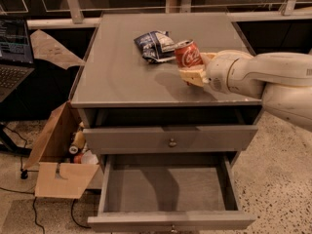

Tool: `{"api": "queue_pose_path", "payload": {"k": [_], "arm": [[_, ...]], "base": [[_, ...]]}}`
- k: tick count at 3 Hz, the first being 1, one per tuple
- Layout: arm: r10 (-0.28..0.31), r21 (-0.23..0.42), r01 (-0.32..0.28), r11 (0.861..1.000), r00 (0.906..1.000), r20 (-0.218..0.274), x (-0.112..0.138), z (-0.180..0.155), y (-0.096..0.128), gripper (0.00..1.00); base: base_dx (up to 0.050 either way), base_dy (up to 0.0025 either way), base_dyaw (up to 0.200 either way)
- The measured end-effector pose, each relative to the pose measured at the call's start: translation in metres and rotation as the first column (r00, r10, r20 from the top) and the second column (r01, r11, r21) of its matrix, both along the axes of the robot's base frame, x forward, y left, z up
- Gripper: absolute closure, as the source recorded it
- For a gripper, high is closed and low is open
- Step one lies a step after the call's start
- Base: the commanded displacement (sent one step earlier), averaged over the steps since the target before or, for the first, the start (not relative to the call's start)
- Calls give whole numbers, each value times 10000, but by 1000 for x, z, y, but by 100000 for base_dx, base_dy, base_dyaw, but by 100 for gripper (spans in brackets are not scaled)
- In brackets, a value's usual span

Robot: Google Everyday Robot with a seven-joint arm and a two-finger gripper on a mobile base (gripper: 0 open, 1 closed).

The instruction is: Pick coke can from middle drawer and place on counter

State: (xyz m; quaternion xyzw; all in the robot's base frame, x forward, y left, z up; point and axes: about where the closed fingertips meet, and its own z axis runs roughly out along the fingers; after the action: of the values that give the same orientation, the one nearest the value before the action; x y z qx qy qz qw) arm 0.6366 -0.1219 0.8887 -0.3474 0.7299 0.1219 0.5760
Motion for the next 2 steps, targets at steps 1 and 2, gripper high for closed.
{"api": "queue_pose_path", "payload": {"k": [1,2], "arm": [[0,0,0,10000,10000,1,0,0,0,59],[0,-1,0,10000,10000,1,0,0,0,36]], "base": [[0,0,0],[0,0,0]]}}
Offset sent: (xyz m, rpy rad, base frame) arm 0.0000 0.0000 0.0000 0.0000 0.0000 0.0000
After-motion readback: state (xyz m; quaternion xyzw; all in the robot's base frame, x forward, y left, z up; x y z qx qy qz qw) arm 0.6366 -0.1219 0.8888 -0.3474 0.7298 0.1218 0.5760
